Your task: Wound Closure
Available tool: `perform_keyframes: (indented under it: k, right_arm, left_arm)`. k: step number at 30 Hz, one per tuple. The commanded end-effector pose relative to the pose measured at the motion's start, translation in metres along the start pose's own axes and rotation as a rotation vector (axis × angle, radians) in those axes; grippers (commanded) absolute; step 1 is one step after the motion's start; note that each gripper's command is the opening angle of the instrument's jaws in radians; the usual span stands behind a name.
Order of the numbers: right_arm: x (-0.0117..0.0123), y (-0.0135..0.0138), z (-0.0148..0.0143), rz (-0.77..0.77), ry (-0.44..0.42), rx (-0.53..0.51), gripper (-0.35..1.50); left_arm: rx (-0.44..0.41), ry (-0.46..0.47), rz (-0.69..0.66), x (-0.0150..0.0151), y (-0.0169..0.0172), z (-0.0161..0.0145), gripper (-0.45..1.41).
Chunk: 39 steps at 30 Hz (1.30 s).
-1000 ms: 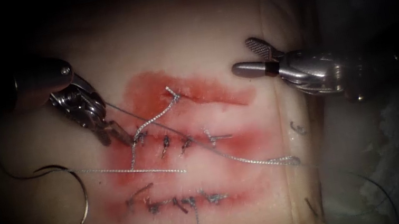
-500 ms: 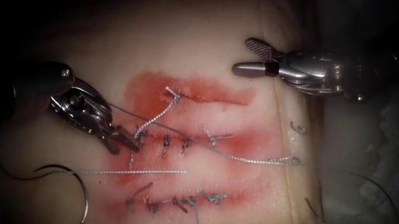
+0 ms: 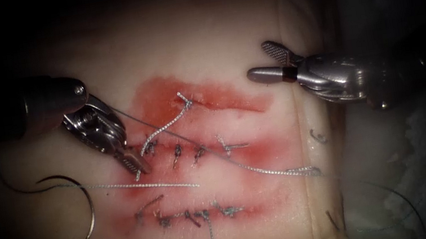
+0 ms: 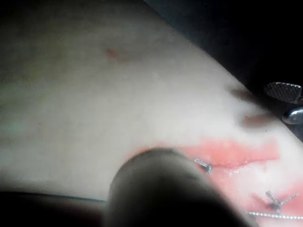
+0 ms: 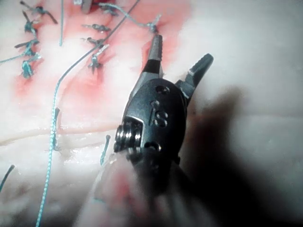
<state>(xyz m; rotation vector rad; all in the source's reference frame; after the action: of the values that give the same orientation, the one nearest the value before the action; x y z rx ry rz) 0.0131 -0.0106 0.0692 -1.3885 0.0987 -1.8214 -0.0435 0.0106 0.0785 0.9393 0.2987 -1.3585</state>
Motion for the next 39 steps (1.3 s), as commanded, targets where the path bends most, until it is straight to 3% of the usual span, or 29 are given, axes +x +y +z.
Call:
perform_keyframes:
  k: [1,3,12,21,27,32,39]
  right_arm:
    - [0.0002,0.0005,0.0008,0.003,-0.002,-0.001,1.23]
    - [0.0001,0.0006,0.0008,0.004,-0.001,-0.001,1.23]
    - [0.0,0.0016,0.0018,0.011,-0.003,0.009,1.16]
    - [-0.0005,0.0035,0.0044,-0.079,0.003,-0.007,1.18]
    - [-0.0006,0.0047,0.0059,-0.156,0.006,-0.024,1.18]
    - [-0.0008,0.0054,0.0063,-0.202,0.008,-0.05,1.15]
    - [-0.0008,0.0064,0.0068,-0.29,0.081,-0.112,0.99]
  left_arm:
    - [-0.001,-0.001,0.013,-0.0008,-0.0006,-0.0001,-0.3]
    - [-0.002,0.001,0.018,-0.0008,-0.0007,-0.0001,-0.45]
    - [-0.029,-0.034,0.076,-0.0017,-0.0019,-0.0025,-0.45]
    - [-0.269,-0.163,0.217,-0.0033,-0.0026,-0.006,-0.45]
    - [-0.546,-0.222,0.48,-0.0045,-0.0033,-0.0086,-0.45]
    - [-0.602,-0.225,0.537,-0.0047,-0.0043,-0.0109,-0.45]
    - [-0.635,-0.243,0.556,-0.0045,-0.0061,-0.0127,-0.45]
